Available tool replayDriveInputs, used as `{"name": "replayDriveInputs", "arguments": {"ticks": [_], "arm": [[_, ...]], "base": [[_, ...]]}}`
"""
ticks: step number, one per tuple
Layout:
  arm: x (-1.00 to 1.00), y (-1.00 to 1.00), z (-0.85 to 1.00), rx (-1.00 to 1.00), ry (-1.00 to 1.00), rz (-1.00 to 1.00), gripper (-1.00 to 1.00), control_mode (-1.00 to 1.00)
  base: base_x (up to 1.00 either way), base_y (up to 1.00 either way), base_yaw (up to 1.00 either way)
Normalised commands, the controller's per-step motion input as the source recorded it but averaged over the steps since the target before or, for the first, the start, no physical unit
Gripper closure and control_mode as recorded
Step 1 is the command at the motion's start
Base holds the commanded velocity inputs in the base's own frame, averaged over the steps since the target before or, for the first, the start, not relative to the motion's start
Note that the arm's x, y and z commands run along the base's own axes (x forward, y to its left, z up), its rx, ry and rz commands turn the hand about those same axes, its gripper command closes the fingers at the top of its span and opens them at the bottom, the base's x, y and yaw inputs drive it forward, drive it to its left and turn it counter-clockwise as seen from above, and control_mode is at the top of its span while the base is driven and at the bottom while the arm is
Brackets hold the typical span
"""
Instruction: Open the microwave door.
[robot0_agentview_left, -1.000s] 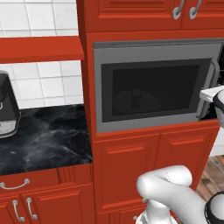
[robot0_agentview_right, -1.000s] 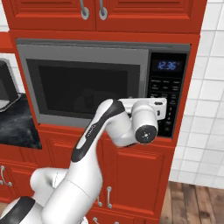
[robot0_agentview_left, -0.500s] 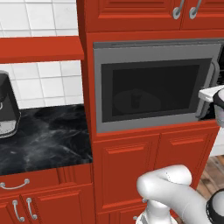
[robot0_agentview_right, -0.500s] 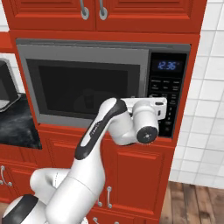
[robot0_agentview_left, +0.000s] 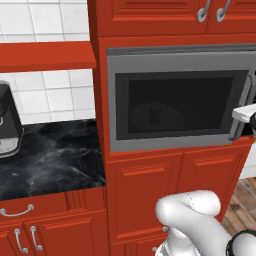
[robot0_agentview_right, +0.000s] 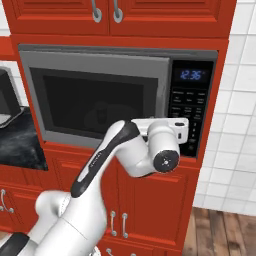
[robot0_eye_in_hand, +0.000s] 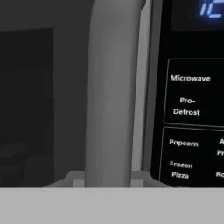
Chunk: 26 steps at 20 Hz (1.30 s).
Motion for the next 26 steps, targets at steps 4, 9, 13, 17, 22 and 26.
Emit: {"name": "replayDriveInputs", "arguments": {"ticks": [4, 9, 13, 17, 22, 26], "arm": [[-1.00, -0.19, -0.07, 0.00, 0.16, 0.09, 1.00, -1.00], [-1.00, -0.25, -0.07, 0.00, 0.07, 0.11, 1.00, -1.00], [-1.00, -0.19, -0.03, 0.00, 0.00, 0.14, 1.00, -1.00], [-0.87, 0.00, -0.01, 0.00, -0.04, 0.12, -1.00, -1.00], [-0.75, -0.51, 0.15, 0.00, -0.11, 0.02, -1.00, -1.00], [-0.65, -0.84, 0.25, 0.00, -0.02, 0.00, -1.00, -1.00]], "base": [[0.00, 0.00, 0.00], [0.00, 0.00, 0.00], [0.00, 0.00, 0.00], [0.00, 0.00, 0.00], [0.00, 0.00, 0.00], [0.00, 0.00, 0.00]]}}
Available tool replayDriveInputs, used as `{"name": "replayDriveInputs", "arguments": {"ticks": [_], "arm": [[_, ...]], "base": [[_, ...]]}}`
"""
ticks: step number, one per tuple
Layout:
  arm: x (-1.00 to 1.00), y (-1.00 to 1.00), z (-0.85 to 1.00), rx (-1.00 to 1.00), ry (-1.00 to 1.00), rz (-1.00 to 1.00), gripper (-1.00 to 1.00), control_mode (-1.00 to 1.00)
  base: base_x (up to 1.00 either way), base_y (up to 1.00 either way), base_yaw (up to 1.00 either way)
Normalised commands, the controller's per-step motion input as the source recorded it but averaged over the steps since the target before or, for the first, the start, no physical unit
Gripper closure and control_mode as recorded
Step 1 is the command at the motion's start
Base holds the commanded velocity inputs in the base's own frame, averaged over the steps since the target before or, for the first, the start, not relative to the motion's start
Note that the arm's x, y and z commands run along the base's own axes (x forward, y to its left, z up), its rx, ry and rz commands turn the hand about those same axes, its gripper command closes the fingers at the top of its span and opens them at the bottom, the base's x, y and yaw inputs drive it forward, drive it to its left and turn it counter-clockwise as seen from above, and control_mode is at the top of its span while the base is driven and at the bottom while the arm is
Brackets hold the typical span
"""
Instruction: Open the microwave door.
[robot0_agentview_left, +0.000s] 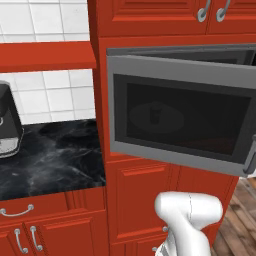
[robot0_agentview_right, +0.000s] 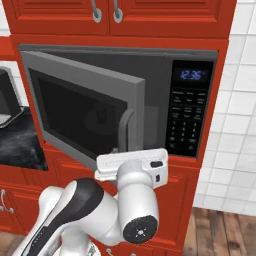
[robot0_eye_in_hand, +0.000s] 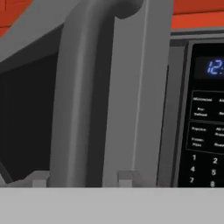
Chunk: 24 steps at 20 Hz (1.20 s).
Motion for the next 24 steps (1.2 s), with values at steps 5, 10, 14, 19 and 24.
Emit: {"name": "replayDriveInputs", "arguments": {"ticks": [5, 10, 14, 19, 24], "arm": [[-0.83, -0.86, 0.18, 0.00, -0.10, 0.02, -1.00, -1.00], [-1.00, -0.63, 0.05, 0.00, -0.06, 0.23, -1.00, -1.00], [-0.92, -0.36, 0.00, 0.00, 0.00, 0.45, -1.00, -1.00], [-0.79, -0.70, 0.09, 0.05, -0.15, 0.39, -1.00, -1.00], [0.32, -0.30, 0.01, 0.03, -0.23, 0.16, -1.00, -1.00]], "base": [[0.00, 0.00, 0.00], [0.00, 0.00, 0.00], [0.00, 0.00, 0.00], [0.00, 0.00, 0.00], [0.00, 0.00, 0.00]]}}
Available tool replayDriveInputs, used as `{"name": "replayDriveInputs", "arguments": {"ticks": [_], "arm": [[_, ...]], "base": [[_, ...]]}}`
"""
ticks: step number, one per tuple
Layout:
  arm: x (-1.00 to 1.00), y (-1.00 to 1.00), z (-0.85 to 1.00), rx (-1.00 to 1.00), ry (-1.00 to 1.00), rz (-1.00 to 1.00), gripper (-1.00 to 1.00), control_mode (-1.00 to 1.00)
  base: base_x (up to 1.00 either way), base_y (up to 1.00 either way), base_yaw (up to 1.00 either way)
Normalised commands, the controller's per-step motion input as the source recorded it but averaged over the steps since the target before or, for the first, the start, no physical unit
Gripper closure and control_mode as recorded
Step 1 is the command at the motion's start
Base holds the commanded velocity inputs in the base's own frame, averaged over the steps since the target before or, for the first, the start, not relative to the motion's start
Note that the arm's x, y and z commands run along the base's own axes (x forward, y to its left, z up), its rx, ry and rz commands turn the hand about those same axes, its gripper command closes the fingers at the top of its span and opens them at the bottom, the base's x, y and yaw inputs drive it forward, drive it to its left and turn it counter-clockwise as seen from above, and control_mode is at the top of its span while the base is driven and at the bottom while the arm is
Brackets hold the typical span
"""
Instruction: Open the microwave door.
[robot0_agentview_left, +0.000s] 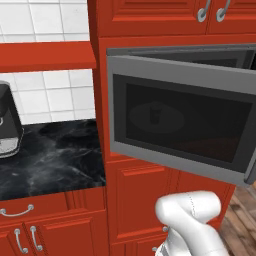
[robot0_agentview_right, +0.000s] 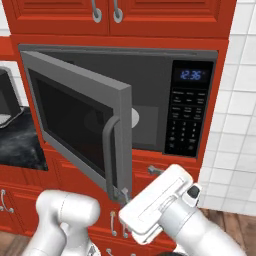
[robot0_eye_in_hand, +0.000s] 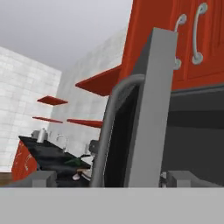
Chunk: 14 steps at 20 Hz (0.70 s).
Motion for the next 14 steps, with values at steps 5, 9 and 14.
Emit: {"name": "replayDriveInputs", "arguments": {"ticks": [5, 9, 14], "arm": [[0.69, 0.01, -0.10, -0.01, -0.40, 0.02, -1.00, -1.00], [0.53, 0.00, -0.23, -0.09, -0.52, 0.00, -1.00, -1.00], [0.52, 0.00, -0.19, -0.14, -0.42, 0.00, -1.00, -1.00]], "base": [[0.00, 0.00, 0.00], [0.00, 0.00, 0.00], [0.00, 0.00, 0.00]]}}
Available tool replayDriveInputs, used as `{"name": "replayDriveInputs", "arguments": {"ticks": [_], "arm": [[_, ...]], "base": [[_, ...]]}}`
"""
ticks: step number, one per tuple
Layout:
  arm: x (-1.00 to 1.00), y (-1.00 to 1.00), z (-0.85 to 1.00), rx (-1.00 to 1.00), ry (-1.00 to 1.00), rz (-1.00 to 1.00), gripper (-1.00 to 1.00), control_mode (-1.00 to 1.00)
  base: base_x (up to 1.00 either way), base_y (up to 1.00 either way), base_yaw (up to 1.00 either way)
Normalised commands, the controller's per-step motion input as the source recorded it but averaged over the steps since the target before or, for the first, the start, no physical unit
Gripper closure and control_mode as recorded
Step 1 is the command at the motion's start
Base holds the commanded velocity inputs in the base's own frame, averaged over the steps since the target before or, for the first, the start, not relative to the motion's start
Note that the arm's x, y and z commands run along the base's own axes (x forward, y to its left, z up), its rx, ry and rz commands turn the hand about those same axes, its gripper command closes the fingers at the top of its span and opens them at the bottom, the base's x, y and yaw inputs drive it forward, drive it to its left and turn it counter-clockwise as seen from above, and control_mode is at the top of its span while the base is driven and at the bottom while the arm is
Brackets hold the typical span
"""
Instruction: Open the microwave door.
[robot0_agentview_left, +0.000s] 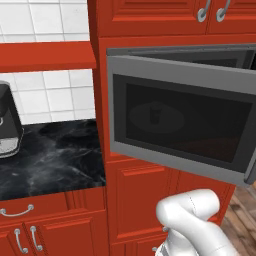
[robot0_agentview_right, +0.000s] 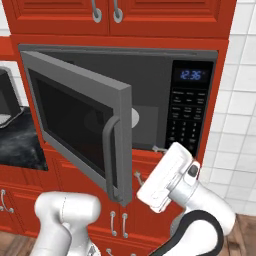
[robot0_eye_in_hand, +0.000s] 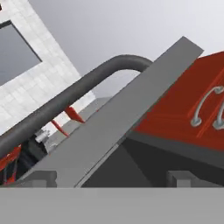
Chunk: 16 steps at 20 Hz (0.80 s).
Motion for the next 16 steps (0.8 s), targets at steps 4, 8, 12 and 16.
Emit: {"name": "replayDriveInputs", "arguments": {"ticks": [4, 8, 12, 16], "arm": [[0.56, -0.02, -0.14, -0.15, -0.28, 0.00, -1.00, -1.00], [0.48, -0.08, -0.11, -0.14, -0.21, 0.00, -1.00, -1.00], [0.04, 0.09, -0.01, -0.13, -0.24, 0.00, -1.00, -1.00], [-0.38, 0.54, 0.00, -0.15, -0.19, 0.03, -1.00, -1.00]], "base": [[0.00, 0.00, 0.00], [0.00, 0.00, 0.00], [0.00, 0.00, 0.00], [0.00, 0.00, 0.00]]}}
